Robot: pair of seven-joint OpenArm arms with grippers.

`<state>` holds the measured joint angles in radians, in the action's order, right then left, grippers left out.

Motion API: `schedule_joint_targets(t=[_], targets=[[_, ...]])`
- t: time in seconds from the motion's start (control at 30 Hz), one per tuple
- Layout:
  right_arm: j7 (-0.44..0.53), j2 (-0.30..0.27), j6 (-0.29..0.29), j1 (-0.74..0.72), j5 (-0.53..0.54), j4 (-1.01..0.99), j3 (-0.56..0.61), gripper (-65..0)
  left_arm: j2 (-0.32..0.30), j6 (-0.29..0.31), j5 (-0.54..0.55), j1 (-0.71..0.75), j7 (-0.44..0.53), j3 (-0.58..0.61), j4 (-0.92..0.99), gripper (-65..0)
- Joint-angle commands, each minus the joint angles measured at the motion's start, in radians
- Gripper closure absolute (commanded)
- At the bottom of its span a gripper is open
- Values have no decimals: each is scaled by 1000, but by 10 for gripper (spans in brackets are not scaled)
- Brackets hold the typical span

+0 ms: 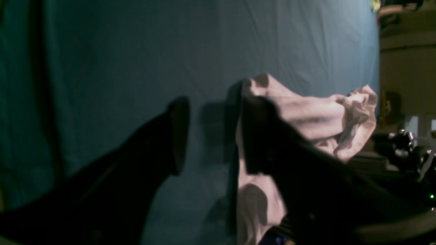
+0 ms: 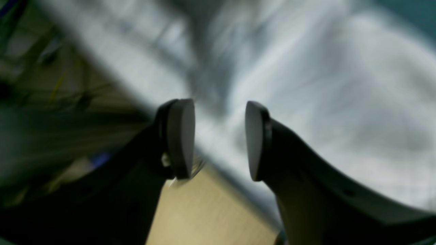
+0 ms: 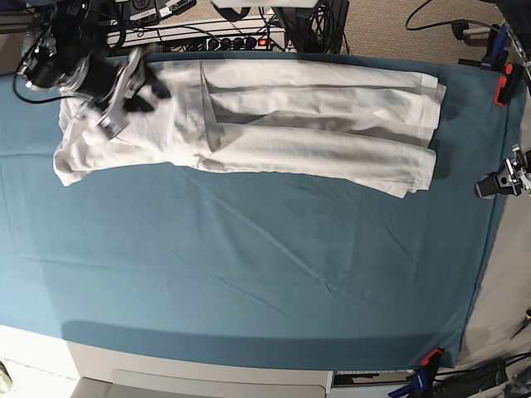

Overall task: Fold the T-shirt properly
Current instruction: 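Grasp the sleeve end with the right gripper and fold it inward, then move the left gripper down and grasp the shirt's other end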

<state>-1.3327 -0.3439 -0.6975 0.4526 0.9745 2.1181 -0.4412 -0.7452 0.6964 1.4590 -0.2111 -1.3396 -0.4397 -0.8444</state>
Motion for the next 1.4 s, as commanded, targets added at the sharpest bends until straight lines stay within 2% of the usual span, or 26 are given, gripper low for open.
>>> schedule_joint_targets(t=[0.0,0.13,0.23,0.47,0.57,0.67,0.73,1.0,1.23,1.37], targets=[[51,11,-1,-30,-27,16,-39,-250,-32,2,25,-13,-4,-7,-14,-303],[181,95,-1,-119,-157,16,-170,-250,-32,2,25,23,-8,-7,-20,-307],[236,125,10,-159,-229,16,-233,-250,-31,2,25,67,-24,-7,-39,-307],[273,134,129,-167,-360,16,-252,-250,-31,-5,25,178,-29,-7,-163,-307],[294,134,196,-167,-428,16,-252,-250,-27,-5,25,218,-28,-7,-221,-307],[311,134,273,-167,-506,16,-252,-250,-10,-4,25,249,-22,-7,-246,-307],[315,134,302,-167,-540,16,-252,-250,8,-4,25,259,-22,-7,-246,-307],[311,134,306,-167,-549,15,-252,-249,98,-27,25,261,12,31,-246,-307],[313,134,306,-167,-550,15,-252,-249,142,-26,25,261,13,138,-246,-307],[313,134,306,-167,-550,15,-252,-249,173,-22,25,261,13,156,-246,-307]])
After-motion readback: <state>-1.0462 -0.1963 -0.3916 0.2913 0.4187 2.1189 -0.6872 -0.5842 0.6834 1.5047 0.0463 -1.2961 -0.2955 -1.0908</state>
